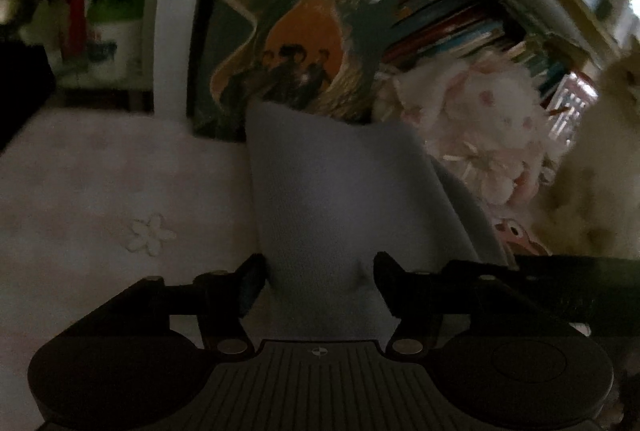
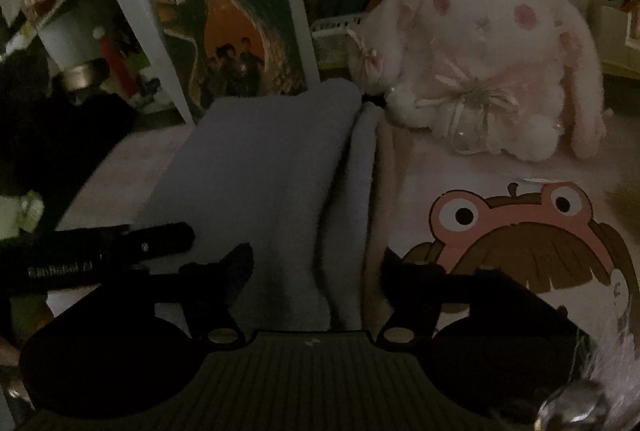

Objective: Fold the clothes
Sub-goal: 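Open both grippers to release the folded sweater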

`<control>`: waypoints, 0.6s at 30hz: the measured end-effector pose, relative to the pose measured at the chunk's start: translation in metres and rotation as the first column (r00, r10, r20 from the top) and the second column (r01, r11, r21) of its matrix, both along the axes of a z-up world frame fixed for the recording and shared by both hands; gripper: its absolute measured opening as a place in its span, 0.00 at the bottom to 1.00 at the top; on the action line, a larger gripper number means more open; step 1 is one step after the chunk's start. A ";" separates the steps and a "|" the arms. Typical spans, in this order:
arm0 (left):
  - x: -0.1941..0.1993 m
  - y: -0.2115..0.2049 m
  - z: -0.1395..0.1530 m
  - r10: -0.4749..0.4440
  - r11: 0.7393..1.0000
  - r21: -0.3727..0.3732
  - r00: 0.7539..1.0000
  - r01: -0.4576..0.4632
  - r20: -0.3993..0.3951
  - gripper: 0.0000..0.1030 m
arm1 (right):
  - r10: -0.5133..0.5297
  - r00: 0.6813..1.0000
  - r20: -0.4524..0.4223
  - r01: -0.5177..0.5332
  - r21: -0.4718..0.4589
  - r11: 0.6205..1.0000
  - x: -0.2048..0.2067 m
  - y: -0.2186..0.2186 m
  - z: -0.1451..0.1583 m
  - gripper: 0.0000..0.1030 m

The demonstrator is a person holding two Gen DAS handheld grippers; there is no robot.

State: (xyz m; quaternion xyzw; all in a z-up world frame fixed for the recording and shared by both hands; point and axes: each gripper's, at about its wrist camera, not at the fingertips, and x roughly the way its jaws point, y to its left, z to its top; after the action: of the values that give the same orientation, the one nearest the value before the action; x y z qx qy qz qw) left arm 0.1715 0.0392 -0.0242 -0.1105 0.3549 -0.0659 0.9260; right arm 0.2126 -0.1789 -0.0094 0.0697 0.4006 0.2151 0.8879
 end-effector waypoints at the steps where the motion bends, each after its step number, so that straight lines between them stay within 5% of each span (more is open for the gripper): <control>1: -0.006 0.001 0.003 -0.005 1.000 0.003 1.000 0.005 0.017 0.62 | -0.003 1.000 0.004 0.003 0.002 1.000 -0.004 -0.001 0.002 0.68; 11: -0.053 -0.008 0.018 0.022 0.987 0.160 0.998 -0.031 0.053 0.75 | -0.039 0.998 0.046 0.044 -0.117 0.992 -0.055 0.004 0.013 0.82; 18: -0.082 -0.002 0.011 0.055 0.986 0.155 0.998 -0.057 0.013 0.81 | -0.052 0.998 0.032 0.056 -0.137 0.989 -0.094 0.009 0.010 0.85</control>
State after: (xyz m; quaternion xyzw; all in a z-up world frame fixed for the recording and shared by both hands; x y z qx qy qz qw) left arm 0.0890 0.0368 -0.0136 -0.0478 0.3519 -0.0125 0.9347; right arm 0.1182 -0.1700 0.0007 0.0159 0.3997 0.1640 0.9017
